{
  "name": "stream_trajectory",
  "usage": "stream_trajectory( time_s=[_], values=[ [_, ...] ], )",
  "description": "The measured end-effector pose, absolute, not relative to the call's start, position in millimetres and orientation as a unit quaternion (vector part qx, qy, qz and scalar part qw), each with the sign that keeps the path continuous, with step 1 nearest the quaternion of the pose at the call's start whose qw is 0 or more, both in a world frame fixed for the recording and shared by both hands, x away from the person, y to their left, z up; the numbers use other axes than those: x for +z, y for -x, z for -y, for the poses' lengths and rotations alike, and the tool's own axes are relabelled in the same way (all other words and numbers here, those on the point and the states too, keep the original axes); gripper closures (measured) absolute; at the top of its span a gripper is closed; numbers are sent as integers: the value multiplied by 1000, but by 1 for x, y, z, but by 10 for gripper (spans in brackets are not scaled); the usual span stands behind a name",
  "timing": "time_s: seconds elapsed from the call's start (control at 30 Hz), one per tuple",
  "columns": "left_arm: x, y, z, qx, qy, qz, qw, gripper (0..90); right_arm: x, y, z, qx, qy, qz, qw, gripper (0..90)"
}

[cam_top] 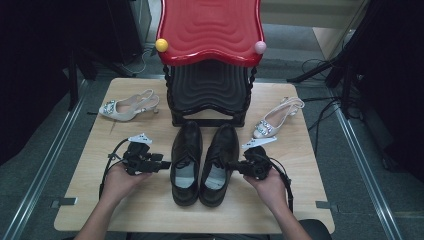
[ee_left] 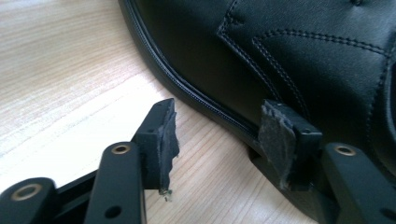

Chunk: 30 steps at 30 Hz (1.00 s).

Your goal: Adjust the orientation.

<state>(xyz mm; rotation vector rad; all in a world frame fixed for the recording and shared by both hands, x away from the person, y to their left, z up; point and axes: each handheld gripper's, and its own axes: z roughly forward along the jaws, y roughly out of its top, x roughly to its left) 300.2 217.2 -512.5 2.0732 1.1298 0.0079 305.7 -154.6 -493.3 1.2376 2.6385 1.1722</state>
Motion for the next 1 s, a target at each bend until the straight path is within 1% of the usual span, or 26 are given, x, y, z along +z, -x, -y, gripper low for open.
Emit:
stream_trajectory(
  time_s=[0.07,0.17,0.33,0.4,0.53,0.67,0.77,0.93,1.0],
  values=[
    [-513,-300,-216,-6,-813,-442,379,512,-493,-307,152,372,-394,-841,3,900],
    [-513,-300,-212,-21,-815,-445,371,600,-493,-311,149,371,-391,-842,4,900],
    [-512,-300,-207,-54,-811,-443,379,817,-494,-314,147,376,-395,-838,-1,900],
    [-511,-299,-204,-55,-810,-441,382,890,-494,-315,148,377,-397,-837,-2,900],
    [-511,-299,-200,-52,-808,-446,382,899,-493,-317,148,380,-399,-834,-2,900],
    [-513,-298,-200,-61,-800,-452,389,900,-492,-318,150,383,-400,-833,-4,900],
    [-513,-295,-196,-71,-803,-442,392,900,-491,-319,151,383,-404,-831,5,900],
    [-511,-290,-187,-72,-811,-430,390,900,-489,-321,157,387,-416,-823,5,900],
    [-511,-288,-183,-73,-816,-422,389,900,-488,-322,160,390,-419,-820,12,900]
  ],
)
